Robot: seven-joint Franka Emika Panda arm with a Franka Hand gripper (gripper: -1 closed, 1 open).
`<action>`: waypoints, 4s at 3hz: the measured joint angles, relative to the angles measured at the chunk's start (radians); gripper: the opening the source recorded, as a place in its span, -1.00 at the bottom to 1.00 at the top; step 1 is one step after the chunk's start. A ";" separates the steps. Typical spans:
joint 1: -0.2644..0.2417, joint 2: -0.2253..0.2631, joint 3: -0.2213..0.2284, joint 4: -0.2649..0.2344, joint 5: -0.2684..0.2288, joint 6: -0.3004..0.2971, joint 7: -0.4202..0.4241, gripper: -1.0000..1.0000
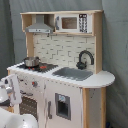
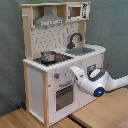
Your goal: Play with the kitchen
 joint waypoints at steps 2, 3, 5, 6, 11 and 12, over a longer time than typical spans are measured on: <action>0.096 -0.001 -0.074 0.004 -0.017 -0.026 -0.194 1.00; 0.127 -0.005 -0.088 0.004 -0.036 -0.036 -0.310 1.00; 0.126 -0.010 -0.088 0.008 -0.092 -0.035 -0.535 1.00; 0.124 -0.010 -0.088 0.008 -0.125 -0.031 -0.649 1.00; -0.054 -0.021 0.007 0.145 -0.210 0.148 -1.062 1.00; -0.108 -0.022 0.012 0.178 -0.210 0.204 -1.131 1.00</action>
